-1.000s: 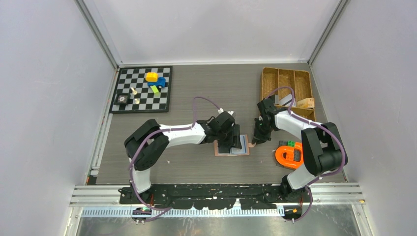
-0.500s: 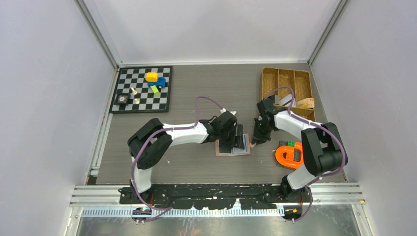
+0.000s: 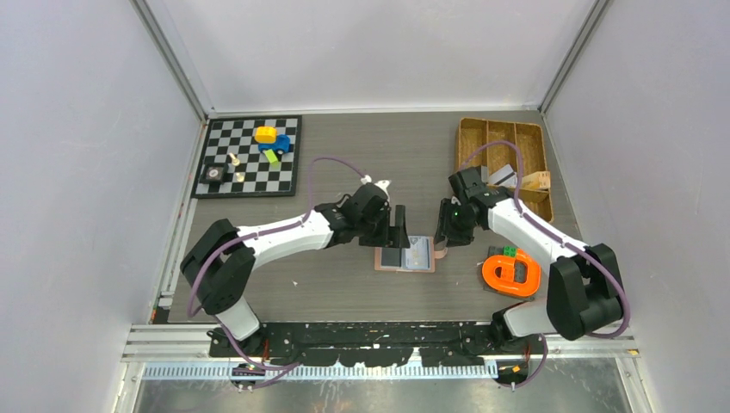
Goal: Put the credit cards into the card holder
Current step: Insert the credit card into the card holder.
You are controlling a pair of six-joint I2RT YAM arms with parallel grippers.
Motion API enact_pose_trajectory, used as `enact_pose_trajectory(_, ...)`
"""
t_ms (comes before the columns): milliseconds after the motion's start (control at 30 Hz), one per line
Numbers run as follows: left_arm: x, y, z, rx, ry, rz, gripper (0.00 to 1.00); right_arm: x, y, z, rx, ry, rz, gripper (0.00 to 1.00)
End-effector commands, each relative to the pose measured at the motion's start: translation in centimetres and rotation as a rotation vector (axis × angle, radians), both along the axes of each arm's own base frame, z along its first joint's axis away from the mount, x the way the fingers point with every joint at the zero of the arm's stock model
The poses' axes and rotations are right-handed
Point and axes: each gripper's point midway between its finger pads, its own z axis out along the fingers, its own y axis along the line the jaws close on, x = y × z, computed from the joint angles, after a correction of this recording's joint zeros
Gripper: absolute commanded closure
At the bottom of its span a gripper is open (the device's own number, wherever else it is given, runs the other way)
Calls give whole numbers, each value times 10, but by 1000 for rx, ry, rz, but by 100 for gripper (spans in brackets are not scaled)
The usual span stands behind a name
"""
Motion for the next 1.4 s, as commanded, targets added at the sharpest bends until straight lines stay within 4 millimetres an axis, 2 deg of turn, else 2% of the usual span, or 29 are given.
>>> enact_pose_trajectory(0, 6, 34, -19, 66, 14, 49, 25, 2, 30, 19, 122, -42, 23, 60)
enact_pose_trajectory(67, 8, 40, -24, 71, 28, 58, 28, -1, 39, 12, 155, -16, 28, 64)
enact_pose_trajectory(267, 6, 46, -36, 97, 40, 63, 36, -7, 50, -10, 195, 43, 32, 69)
enact_pose_trajectory(767, 3, 50, -58, 136, 77, 64, 42, -14, 49, -39, 166, 99, 29, 74)
enact_pose_trajectory(1100, 1, 53, -66, 154, 89, 65, 48, -17, 39, -45, 108, 100, 21, 74)
enact_pose_trajectory(1200, 0, 52, -66, 144, 91, 61, 52, -19, 47, -46, 140, 108, 32, 76)
enact_pose_trajectory(1367, -1, 52, -70, 145, 98, 59, 57, -14, 65, -37, 232, 91, 44, 80)
